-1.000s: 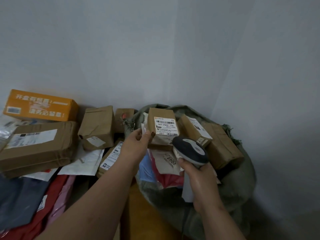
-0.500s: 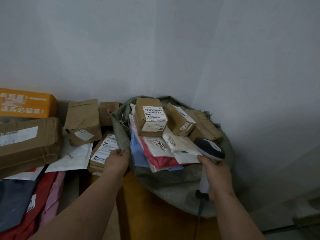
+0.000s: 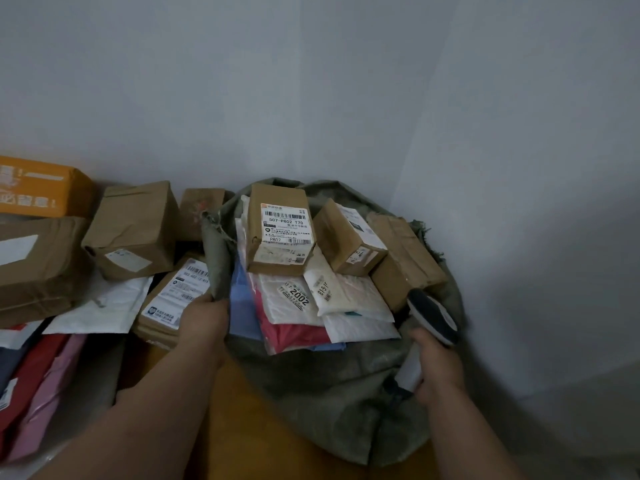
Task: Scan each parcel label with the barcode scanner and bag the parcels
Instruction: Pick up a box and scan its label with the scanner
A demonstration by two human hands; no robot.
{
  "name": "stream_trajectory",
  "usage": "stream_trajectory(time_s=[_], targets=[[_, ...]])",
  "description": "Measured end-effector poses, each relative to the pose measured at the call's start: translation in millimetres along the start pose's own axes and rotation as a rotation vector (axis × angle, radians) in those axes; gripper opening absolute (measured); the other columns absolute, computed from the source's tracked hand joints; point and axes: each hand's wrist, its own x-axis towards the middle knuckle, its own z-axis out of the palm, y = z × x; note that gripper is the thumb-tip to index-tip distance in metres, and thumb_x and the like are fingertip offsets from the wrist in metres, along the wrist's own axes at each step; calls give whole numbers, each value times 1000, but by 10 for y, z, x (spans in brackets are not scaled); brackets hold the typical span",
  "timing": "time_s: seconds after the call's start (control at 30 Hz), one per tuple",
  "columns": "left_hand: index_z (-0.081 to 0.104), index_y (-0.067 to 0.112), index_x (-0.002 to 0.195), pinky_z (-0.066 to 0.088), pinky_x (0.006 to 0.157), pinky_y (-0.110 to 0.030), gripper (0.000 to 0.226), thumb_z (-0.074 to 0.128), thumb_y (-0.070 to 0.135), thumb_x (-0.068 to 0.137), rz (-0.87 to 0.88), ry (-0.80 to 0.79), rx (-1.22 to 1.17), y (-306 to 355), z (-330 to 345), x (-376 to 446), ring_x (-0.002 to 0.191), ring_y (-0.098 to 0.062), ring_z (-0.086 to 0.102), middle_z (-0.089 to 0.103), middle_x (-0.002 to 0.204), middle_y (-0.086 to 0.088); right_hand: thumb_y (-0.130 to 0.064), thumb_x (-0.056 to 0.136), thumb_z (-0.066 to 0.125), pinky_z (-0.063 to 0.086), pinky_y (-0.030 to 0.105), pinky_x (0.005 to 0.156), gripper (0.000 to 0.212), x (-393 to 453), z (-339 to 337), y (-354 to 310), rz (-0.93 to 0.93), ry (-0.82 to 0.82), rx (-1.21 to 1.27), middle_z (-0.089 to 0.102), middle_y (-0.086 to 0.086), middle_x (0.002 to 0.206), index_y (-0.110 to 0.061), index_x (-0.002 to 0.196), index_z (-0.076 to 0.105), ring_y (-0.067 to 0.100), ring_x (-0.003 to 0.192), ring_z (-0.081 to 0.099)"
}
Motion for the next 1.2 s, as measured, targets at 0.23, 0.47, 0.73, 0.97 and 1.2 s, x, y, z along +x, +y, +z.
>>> stream_trajectory(time_s=[0.23, 0.47, 0.73, 0.97, 1.2], targets=[[60, 14, 120, 49, 84, -46, 26, 46, 12, 99, 290, 140, -192, 204, -158, -313, 80, -21, 54, 64, 100, -11, -18, 86, 71, 43, 38, 84, 44, -189, 36, -147, -127, -12, -8, 62, 14, 111, -4, 126, 59, 32, 104, 57], [62, 30, 111, 52, 95, -49, 18, 46, 31, 103, 486, 132, -371, 691, -519, -803, 102, -27, 60, 64, 106, -3, -10, 85, 70, 47, 48, 103, 48, -851, 151, -448, -452, -37, 108, 65, 7, 120, -15, 131, 60, 27, 111, 60], [72, 37, 87, 61, 78, -46, 24, 51, 34, 99, 736, -5, -683, 1094, -1028, -1321, 94, -24, 71, 74, 93, 2, -12, 72, 79, 62, 35, 81, 30, -1852, 126, -851, -915, -246, 246, 77, -8, 91, -33, 94, 79, 13, 92, 72], [61, 23, 104, 52, 93, -58, 12, 51, 22, 97, 418, 2, -297, 320, -1033, -926, 102, -41, 61, 62, 112, -21, -14, 76, 78, 54, 45, 86, 25, -1842, 35, -472, -649, -232, -100, 73, 4, 94, -18, 100, 71, 24, 93, 67], [29, 44, 143, 30, 107, -58, 71, 67, 30, 85, 866, 327, 611, -46, -875, -1079, 138, -36, 31, 32, 152, -5, -8, 83, 73, 46, 36, 75, 22, -1579, -50, 187, -414, -80, -125, 66, 6, 93, -25, 87, 59, 22, 87, 61]])
